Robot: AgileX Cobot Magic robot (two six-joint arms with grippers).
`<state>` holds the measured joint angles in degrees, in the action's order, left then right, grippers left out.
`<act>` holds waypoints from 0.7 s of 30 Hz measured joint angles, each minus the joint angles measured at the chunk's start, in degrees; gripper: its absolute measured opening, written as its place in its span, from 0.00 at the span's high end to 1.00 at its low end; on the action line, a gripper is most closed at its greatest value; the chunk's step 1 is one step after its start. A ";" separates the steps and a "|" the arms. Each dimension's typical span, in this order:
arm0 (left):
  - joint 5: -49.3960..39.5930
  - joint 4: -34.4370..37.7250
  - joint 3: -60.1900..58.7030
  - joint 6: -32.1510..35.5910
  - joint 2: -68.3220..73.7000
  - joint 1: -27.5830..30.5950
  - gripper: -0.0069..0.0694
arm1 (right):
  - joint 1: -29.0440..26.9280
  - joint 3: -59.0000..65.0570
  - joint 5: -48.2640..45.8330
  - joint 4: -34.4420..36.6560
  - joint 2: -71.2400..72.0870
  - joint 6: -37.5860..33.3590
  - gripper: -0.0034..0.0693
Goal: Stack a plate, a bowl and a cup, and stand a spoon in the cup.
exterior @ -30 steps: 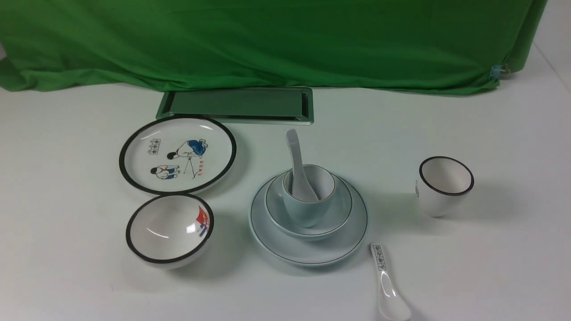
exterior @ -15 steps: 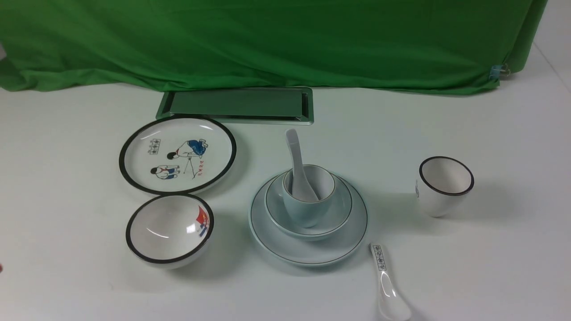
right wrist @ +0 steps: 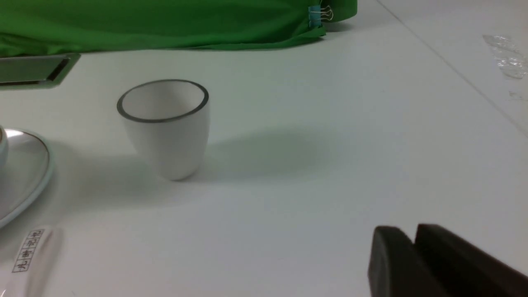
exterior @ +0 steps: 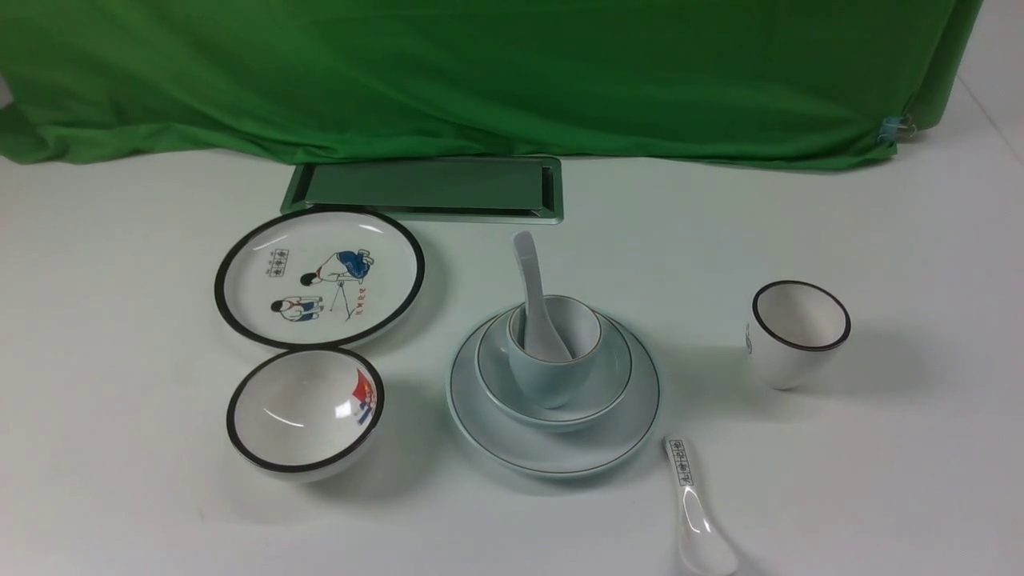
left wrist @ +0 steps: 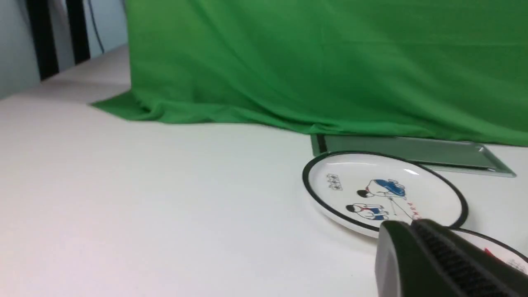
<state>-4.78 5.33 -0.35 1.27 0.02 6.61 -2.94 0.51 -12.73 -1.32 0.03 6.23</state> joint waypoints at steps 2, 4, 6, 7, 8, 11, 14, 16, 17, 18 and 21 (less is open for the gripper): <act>-1.70 -1.36 0.00 -0.91 0.00 0.17 0.95 | 0.00 0.00 0.00 0.00 0.00 0.00 0.78; -2.85 -1.90 0.00 -1.27 0.00 0.17 0.95 | 0.00 0.00 0.00 0.00 0.00 0.00 0.78; -6.45 -2.04 0.00 -1.27 0.00 0.17 0.95 | 0.00 0.00 0.00 0.00 0.00 0.00 0.77; -7.92 -2.04 -0.05 -1.27 0.00 0.17 0.95 | 0.00 0.00 0.00 0.00 0.00 0.00 0.77; -8.35 -2.04 -0.05 -1.27 0.00 0.17 0.95 | 0.00 0.00 0.00 0.00 0.00 0.00 0.77; -8.56 -2.04 -0.05 -0.78 0.00 0.17 0.95 | 0.00 0.00 0.00 0.00 0.00 0.00 0.76; -8.24 -1.98 -0.05 -0.78 0.00 0.17 0.95 | 0.00 0.00 0.00 0.00 0.00 0.00 0.75; -8.18 -1.98 -0.05 -0.78 0.00 0.17 0.95 | 0.00 0.00 0.00 0.00 0.00 0.00 0.74; -8.18 -2.04 -0.05 -0.71 0.00 0.17 0.95 | 0.00 0.00 -0.05 0.00 0.00 0.00 0.74; -8.18 -2.10 -0.05 -0.65 0.00 0.17 0.95 | 0.00 0.00 -0.05 0.00 0.00 0.00 0.73; -8.18 -2.30 -0.05 -0.61 0.00 0.17 0.95 | 0.00 0.00 -0.05 0.00 0.00 0.00 0.72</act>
<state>-12.96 3.03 -0.40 0.67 0.02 6.77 -2.94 0.51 -12.78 -1.32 0.03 6.23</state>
